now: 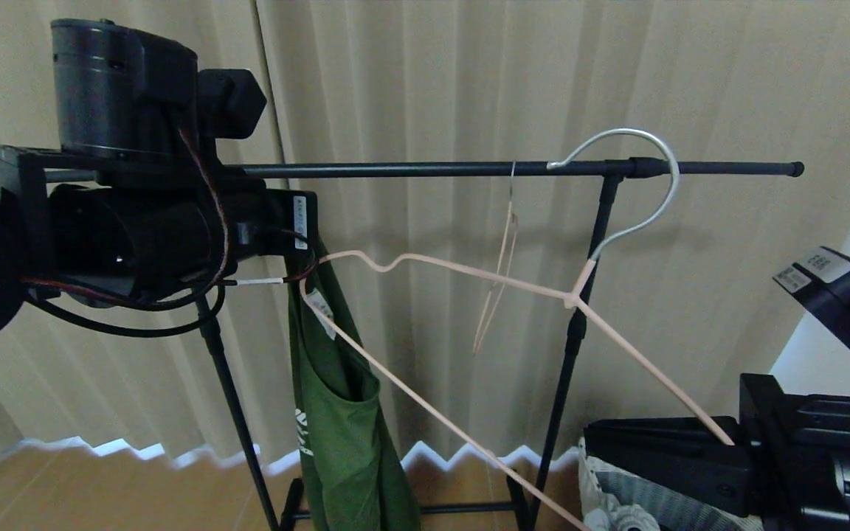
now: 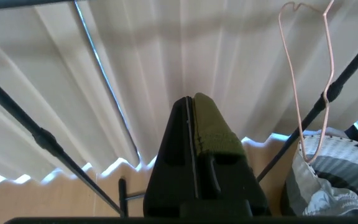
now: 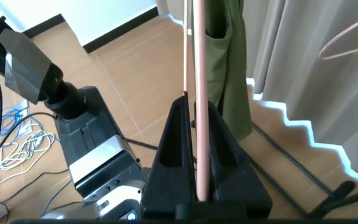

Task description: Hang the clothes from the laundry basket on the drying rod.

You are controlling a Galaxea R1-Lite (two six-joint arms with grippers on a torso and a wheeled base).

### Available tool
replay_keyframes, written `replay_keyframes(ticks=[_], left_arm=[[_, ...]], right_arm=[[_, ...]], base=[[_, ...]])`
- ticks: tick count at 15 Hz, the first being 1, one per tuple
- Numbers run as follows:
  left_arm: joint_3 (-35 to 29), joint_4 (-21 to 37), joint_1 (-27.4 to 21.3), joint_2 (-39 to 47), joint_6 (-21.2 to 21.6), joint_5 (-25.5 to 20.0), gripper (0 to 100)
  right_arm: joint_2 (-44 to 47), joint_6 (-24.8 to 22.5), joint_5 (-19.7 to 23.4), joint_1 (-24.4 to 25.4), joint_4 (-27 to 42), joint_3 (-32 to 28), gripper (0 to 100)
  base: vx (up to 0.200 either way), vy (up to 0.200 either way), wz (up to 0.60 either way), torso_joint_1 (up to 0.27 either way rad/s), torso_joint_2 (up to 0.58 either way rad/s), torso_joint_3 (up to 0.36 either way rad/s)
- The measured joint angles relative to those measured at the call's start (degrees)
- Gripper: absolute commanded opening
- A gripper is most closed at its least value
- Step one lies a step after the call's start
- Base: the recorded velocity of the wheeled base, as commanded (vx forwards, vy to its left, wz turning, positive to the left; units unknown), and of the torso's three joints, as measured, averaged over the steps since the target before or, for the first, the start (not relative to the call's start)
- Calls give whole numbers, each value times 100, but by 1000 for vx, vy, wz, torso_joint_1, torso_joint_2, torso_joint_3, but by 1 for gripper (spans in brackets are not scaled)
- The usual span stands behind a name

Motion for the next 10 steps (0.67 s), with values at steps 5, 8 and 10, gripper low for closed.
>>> replay_keyframes(ticks=[5,8,10], left_arm=[[11,0,-32,5,-9,217,0],[11,38,-43,-6,6,449,0],[11,85,-46,-30,24,596,0]], right_arm=[[528,30,-73,-13,-870,-69,0],[842,28,-339,-22,-903,-135,0],[1008,45,-468,-22,-901,-199,0]], base=[[0,0,0,0,0,0],[0,0,0,0,0,0],[0,0,0,0,0,0]])
